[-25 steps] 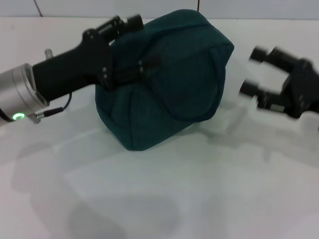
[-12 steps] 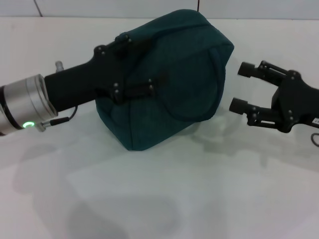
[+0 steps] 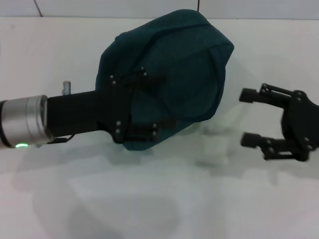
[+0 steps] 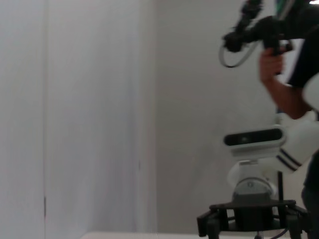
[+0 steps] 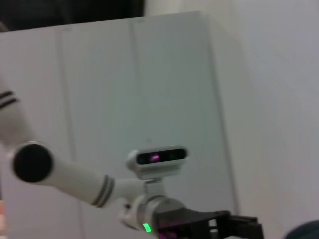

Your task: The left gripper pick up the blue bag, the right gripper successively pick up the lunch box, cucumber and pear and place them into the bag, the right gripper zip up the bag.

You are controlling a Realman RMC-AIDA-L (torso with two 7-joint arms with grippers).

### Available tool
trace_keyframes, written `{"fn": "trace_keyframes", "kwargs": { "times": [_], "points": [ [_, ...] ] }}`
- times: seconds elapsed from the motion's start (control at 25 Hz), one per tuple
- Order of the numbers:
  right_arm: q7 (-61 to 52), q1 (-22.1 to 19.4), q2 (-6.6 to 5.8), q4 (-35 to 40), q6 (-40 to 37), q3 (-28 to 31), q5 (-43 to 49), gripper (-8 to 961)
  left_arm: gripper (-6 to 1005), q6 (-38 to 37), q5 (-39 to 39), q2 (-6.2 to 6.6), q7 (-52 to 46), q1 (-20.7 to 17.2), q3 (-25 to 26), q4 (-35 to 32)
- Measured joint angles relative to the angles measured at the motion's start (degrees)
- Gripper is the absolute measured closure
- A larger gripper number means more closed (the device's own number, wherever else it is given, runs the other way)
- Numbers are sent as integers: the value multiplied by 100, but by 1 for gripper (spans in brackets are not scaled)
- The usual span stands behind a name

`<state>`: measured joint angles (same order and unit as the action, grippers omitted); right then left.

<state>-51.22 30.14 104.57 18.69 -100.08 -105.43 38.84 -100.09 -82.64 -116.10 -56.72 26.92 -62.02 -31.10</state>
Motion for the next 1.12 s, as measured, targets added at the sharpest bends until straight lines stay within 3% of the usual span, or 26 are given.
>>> {"fn": "trace_keyframes", "kwargs": {
  "times": [0.24,0.48,1.12],
  "points": [
    [-50,-37,-102,-2,-131,255,185,98,119,-114,124,-81,-227,-24,33,-109],
    [-278,16,-186,0,-126,541,679,98,119,-51,94,-279,-137,-52,33,-61],
    [-256,-45,-54,223,-72,857,1345,98,119,-64,-277,-343,187,-245,-46,-44]
  ]
}}
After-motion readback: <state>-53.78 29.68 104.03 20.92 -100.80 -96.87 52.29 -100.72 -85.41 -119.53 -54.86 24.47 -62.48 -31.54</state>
